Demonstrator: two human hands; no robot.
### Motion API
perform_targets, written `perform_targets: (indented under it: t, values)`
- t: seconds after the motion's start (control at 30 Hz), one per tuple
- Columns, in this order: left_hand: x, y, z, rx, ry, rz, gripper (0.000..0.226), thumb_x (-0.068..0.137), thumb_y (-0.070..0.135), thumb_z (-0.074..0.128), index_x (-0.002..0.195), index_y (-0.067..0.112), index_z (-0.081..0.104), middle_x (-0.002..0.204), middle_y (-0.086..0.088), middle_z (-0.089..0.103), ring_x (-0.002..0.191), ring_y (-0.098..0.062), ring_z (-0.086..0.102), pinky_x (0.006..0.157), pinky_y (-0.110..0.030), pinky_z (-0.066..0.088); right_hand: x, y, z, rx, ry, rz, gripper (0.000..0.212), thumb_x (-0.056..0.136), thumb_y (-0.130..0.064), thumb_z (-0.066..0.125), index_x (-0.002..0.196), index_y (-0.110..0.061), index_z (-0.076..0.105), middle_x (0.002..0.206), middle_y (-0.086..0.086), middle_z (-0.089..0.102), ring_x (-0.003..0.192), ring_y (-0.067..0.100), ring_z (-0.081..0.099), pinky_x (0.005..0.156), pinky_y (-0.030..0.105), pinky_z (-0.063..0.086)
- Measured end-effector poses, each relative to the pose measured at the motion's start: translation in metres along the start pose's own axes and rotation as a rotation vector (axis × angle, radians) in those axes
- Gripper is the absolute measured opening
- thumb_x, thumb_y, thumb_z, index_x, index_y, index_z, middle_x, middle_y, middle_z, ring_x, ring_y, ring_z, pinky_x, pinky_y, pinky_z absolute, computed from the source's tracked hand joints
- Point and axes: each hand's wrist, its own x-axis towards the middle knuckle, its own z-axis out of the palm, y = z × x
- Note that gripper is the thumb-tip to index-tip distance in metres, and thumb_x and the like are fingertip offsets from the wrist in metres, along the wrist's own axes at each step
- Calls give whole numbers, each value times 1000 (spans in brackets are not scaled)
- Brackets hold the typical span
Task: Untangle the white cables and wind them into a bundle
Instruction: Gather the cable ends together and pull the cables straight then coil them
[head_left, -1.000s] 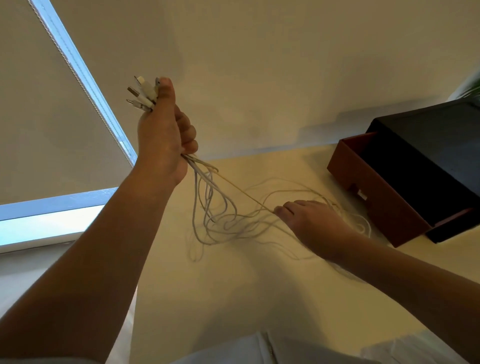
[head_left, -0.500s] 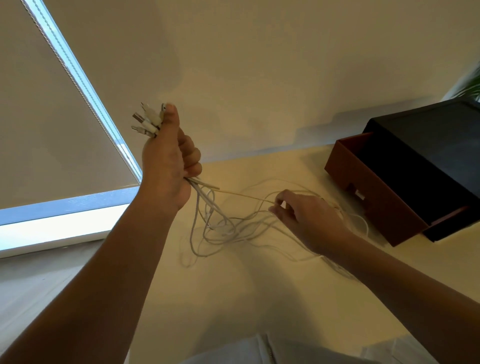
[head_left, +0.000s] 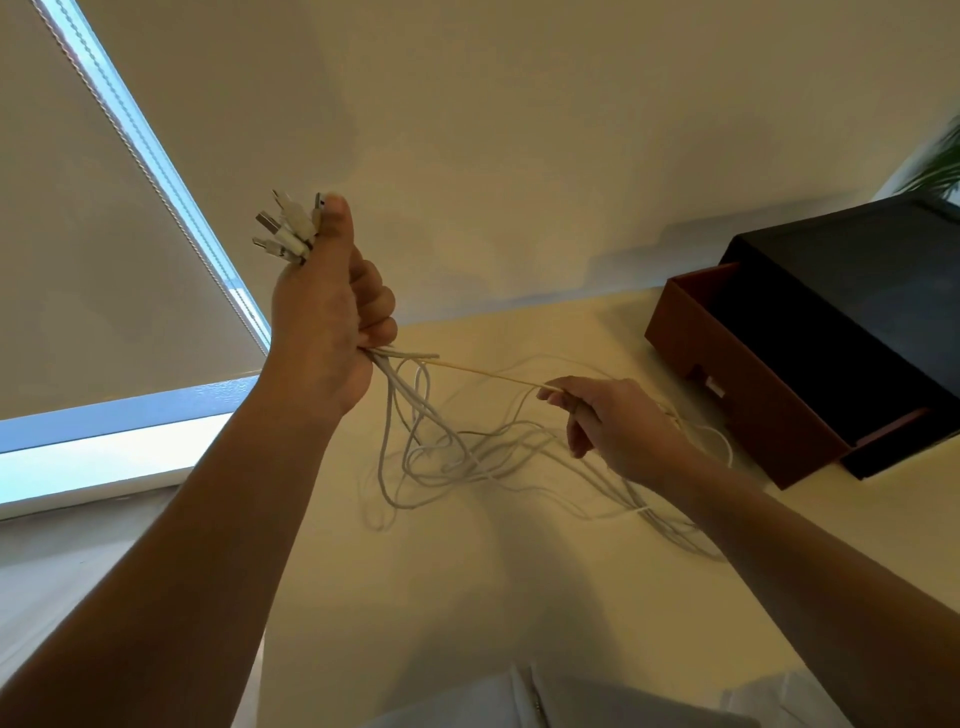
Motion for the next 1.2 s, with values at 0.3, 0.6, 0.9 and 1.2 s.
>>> perform_targets:
  t: [0.3, 0.6, 0.9, 1.2]
  values:
    - [1, 4, -3, 3, -10, 10, 51, 96, 53, 45, 63, 24, 18, 49, 7, 17, 42, -9, 13, 38, -18, 14, 2, 24, -9, -9, 48, 41, 23, 100, -22, 45, 111, -20, 65, 59, 5, 66, 57, 20, 64, 69, 41, 55]
    - [-3, 17, -10, 11, -6, 59, 52, 97, 54, 44, 67, 23, 14, 50, 7, 14, 42, -9, 12, 36, -19, 15, -7, 48, -29, -49, 120, 152, 21, 101, -19, 44, 98, -21, 64, 58, 1, 66, 60, 20, 65, 69, 41, 53]
    - [-3, 23, -21, 13, 49, 86, 54, 96, 55, 44, 60, 22, 20, 51, 6, 15, 43, -9, 13, 36, -19, 16, -14, 62, -41, -24, 141, 304, 25, 101, -17, 41, 93, -21, 64, 62, 6, 68, 65, 29, 65, 72, 50, 56]
    - [2, 16, -22, 192, 125, 160, 54, 94, 52, 51, 60, 23, 21, 45, 7, 22, 41, -9, 18, 40, -19, 13, -26, 21, -39, -159, -10, 266, 29, 102, -23, 39, 91, -19, 65, 48, -11, 45, 43, 2, 46, 50, 29, 38]
